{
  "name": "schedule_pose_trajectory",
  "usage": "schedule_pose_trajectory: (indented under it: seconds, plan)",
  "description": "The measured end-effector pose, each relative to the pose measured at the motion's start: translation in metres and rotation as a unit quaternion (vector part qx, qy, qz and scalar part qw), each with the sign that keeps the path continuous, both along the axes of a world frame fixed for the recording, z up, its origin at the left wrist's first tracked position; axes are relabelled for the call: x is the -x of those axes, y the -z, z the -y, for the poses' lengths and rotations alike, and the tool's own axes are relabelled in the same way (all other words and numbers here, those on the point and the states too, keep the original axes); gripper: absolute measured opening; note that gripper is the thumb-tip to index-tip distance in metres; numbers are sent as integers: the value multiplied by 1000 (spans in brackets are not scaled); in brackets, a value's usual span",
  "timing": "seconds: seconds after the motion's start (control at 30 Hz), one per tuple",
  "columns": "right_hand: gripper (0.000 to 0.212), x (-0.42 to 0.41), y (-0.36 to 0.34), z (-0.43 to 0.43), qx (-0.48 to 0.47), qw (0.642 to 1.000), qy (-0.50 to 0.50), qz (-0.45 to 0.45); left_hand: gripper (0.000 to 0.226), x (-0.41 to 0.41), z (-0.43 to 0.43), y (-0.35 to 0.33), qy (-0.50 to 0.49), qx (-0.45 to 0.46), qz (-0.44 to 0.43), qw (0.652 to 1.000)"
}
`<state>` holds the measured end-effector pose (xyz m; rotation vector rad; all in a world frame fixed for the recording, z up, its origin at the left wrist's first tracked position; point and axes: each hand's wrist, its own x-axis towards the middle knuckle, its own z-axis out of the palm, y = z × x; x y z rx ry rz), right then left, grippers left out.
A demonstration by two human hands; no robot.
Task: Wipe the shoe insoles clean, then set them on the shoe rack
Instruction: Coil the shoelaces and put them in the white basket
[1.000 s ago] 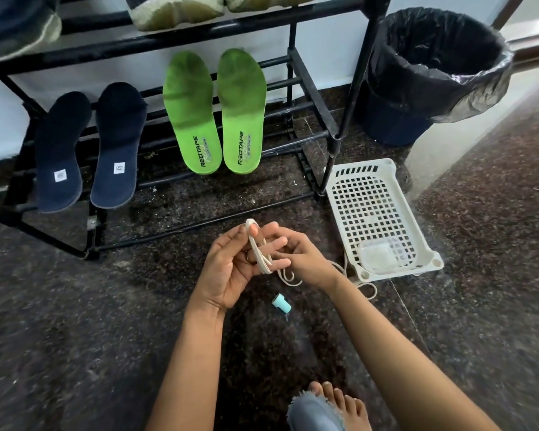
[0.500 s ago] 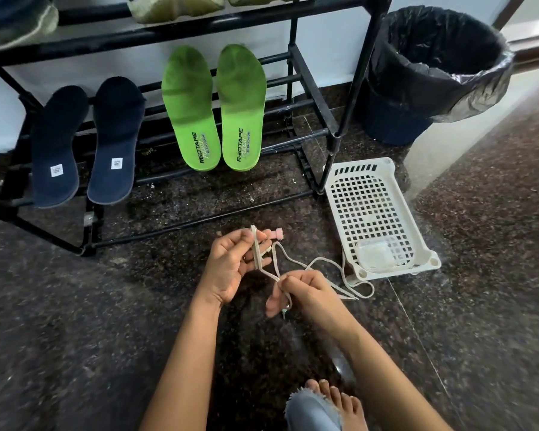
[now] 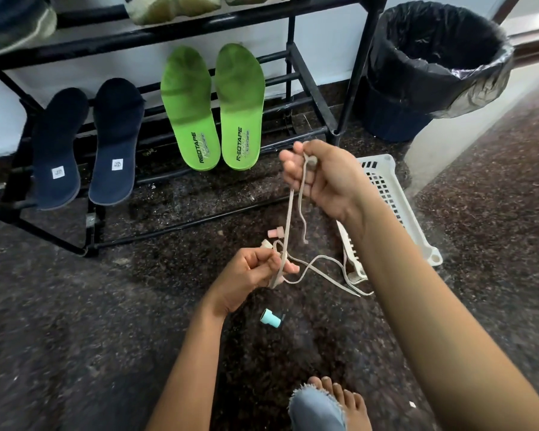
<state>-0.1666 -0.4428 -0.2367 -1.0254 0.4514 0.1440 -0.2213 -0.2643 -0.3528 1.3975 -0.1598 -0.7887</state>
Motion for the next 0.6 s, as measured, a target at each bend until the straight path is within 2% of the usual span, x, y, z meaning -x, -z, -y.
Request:
schedule_pose_trajectory:
  seconds: [0.17, 0.27, 0.37, 0.47, 0.5, 0.57, 0.6]
  plan:
    - [25, -8, 65, 22, -67, 987, 108, -102, 25, 2, -6, -7, -34, 106, -83, 990]
    - [34, 18, 113, 24, -72, 979, 80, -171, 33, 0, -8, -11, -42, 163, -107, 980]
    - [40, 47, 144, 20, -18, 971, 73, -228, 32, -2, -10, -13, -65, 215, -118, 967]
    - [34, 69, 168, 17, 142, 959, 68, -234, 28, -5, -12, -15, -84, 247, -115, 959]
    - [34, 76, 172, 15, 244, 942, 30, -231, 28, -6, -11, -16, -86, 248, -112, 958]
    - [35, 90, 173, 9, 458, 867, -39, -193, 29, -8, -8, -19, -87, 239, -112, 961]
    - [39, 94, 167, 3, 506, 851, -31, -133, 29, -8, -5, -21, -86, 232, -114, 962]
